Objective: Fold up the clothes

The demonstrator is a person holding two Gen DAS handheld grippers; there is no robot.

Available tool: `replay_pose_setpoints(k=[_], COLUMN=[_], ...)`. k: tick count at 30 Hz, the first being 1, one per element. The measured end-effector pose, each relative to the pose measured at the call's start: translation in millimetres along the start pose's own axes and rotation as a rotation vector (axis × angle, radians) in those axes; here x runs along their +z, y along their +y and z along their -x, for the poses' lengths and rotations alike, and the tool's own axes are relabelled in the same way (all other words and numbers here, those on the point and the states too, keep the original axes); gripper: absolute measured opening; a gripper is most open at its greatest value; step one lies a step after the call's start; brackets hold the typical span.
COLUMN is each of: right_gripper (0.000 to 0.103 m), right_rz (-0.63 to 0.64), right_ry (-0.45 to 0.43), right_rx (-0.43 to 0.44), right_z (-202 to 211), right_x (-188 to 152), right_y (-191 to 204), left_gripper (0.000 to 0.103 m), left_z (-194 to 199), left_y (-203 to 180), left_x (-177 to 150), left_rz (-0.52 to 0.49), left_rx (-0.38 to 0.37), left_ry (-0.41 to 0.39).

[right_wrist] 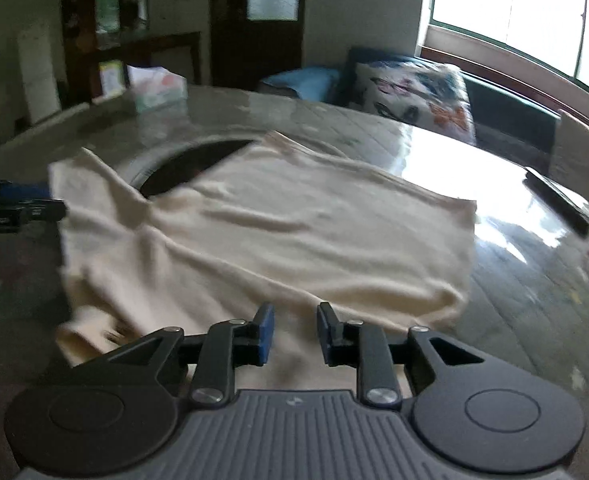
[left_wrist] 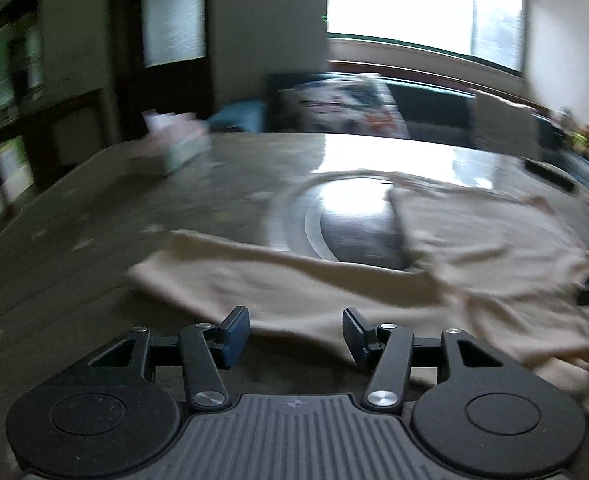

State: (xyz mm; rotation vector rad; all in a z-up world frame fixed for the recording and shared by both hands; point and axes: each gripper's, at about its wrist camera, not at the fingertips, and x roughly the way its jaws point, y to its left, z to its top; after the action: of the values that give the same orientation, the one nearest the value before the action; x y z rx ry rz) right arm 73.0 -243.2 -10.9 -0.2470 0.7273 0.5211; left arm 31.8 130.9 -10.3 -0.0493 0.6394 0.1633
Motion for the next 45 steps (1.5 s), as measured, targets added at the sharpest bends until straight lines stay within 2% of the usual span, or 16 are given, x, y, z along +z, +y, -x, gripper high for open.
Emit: replay_pose_setpoints(k=[4, 8, 12, 15, 22, 24, 29, 32, 38, 45], right_gripper=[0.024, 0.024, 0.026, 0.029, 0.031, 0.031, 0.031, 0.031, 0.031, 0.031], right_rz=[0.054, 0.108, 0.162, 0.227, 0.208, 0.200, 0.173, 0.157, 0.110, 0.043], right_ry=[-0.017, -0.010, 0.021, 0.013, -0.013, -0.020, -0.028, -0.035, -0.050, -0.072], right_rx=[0.091, 0.154, 0.208, 0.197, 0.199, 0.195, 0.182, 0.172, 0.149, 0.116], right_z=[-1.8, -12.8, -27.4, -29.8, -15.8, -12.3, -7.5, -3.3, 4.7, 17.0], right_x=[14.6, 23.3, 23.6, 19.9, 23.7, 24.0, 22.6, 21.0, 17.4, 12.6], right_y=[27.0, 52.7, 74.5, 87.2, 79.9, 76.3, 67.3, 61.0, 46.9, 24.3], left_gripper=[0.056, 0.062, 0.063, 0.063, 0.060, 0.053, 0.021, 0.011, 0.008, 0.007], left_z=[-8.8, -16.3, -23.7, -30.8, -41.6, -43.2, -42.8, -41.3, -25.9, -3.3], left_y=[33.9, 52.3, 70.3, 80.5, 86.7, 86.4, 81.7, 78.3, 58.0, 12.4], left_x=[7.2, 10.0, 12.7, 14.2, 16.7, 17.5, 20.7, 22.8, 35.5, 51.8], left_rz=[0.085, 0.129, 0.172, 0.203, 0.241, 0.241, 0.240, 0.242, 0.205, 0.122], left_rx=[0.099, 0.139, 0.177, 0.194, 0.201, 0.208, 0.204, 0.196, 0.150, 0.043], left_ry=[0.011, 0.021, 0.030, 0.041, 0.049, 0.045, 0.032, 0.024, -0.026, -0.086])
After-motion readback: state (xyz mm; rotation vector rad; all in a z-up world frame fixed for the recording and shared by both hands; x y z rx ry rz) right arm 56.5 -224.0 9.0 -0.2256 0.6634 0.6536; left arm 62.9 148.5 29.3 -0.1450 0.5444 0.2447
